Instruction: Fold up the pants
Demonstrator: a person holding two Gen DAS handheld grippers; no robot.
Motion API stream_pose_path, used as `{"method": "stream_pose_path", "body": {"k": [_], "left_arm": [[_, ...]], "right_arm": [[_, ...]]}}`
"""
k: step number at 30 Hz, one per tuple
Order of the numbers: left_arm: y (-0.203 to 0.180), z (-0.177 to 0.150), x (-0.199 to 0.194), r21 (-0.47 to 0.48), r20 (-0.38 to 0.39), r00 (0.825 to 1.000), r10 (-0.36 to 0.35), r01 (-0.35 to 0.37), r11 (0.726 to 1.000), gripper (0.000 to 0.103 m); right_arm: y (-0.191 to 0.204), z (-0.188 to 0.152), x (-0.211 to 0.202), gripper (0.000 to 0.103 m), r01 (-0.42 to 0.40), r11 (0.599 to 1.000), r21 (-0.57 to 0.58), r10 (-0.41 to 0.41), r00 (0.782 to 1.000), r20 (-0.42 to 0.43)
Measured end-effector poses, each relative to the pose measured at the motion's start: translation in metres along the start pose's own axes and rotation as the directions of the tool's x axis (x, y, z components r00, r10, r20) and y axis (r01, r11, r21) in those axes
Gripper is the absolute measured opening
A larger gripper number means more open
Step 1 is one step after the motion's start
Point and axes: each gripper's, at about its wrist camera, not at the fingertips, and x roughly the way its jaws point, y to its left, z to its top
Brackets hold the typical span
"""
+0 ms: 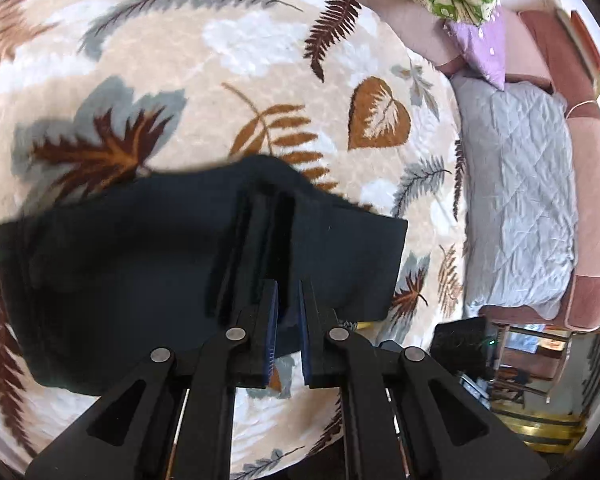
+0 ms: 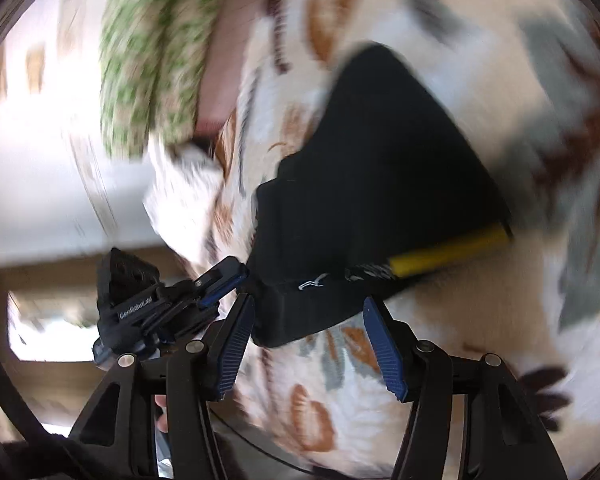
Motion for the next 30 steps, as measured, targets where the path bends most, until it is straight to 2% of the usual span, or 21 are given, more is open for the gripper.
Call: {"method": "stream_pose_path", "body": {"k": [3,6,8,10,12,17,18,21,23,25,26,27,30], "left_arm": [[-0.011,0.013,0.002,0.018,0.02,0.998,0.055,-0.055,0.998,0.006],[-0.01,0.023,0.008,0.022,0.014,0.998,0.069,-0.069,0.997,0.006],[-0.006,0.025,0.015,0.013,-0.004,0.997,0.071,-0.071,0.997,0.006],[-0.001,0.025,0.02,0.018,-0.016,0.994,0.104,-0.103,0.994,0.006],[0.004,0.025,0.023,0.027,-0.025,0.992,0.126,-0.125,0.992,0.006],[0.021,0.019,0.03,0.027,-0.064,0.99,0.127,-0.126,0.992,0.006],[0.024,0.019,0.034,0.024,-0.084,0.991,0.107,-0.105,0.994,0.006],[0.029,0.019,0.044,0.004,-0.142,0.989,-0.046,0.047,0.999,0.007],[0.033,0.021,0.047,-0.032,-0.153,0.972,-0.179,0.176,0.984,0.027],[0.038,0.02,0.045,-0.059,-0.13,0.95,-0.284,0.279,0.959,0.043],[0.041,0.02,0.043,-0.066,-0.113,0.938,-0.328,0.322,0.944,0.048],[0.042,0.019,0.04,-0.065,-0.097,0.93,-0.354,0.349,0.935,0.049],[0.041,0.018,0.037,-0.048,-0.088,0.93,-0.357,0.354,0.934,0.05]], "right_arm": [[-0.019,0.002,0.001,0.063,-0.069,0.992,0.109,0.065,0.997,0.039],[-0.026,0.004,0.0,0.065,-0.151,0.976,0.16,0.139,0.987,0.082],[-0.028,0.004,-0.004,0.068,-0.162,0.971,0.176,0.144,0.983,0.114],[-0.027,0.005,-0.004,0.07,-0.172,0.968,0.184,0.15,0.98,0.13],[-0.029,0.006,-0.002,0.07,-0.183,0.963,0.198,0.158,0.978,0.135],[-0.037,0.009,0.006,0.07,-0.198,0.956,0.218,0.176,0.978,0.114],[-0.038,0.009,0.007,0.071,-0.199,0.955,0.219,0.178,0.978,0.112],[-0.039,0.01,0.009,0.071,-0.2,0.956,0.214,0.18,0.978,0.108],[-0.039,0.01,0.009,0.071,-0.199,0.957,0.21,0.179,0.978,0.106],[-0.038,0.011,0.01,0.071,-0.197,0.959,0.205,0.179,0.979,0.102],[-0.038,0.011,0.01,0.071,-0.194,0.96,0.201,0.177,0.979,0.098],[-0.038,0.011,0.011,0.071,-0.192,0.961,0.199,0.176,0.98,0.094],[-0.039,0.012,0.012,0.071,-0.192,0.961,0.201,0.177,0.98,0.09]]}}
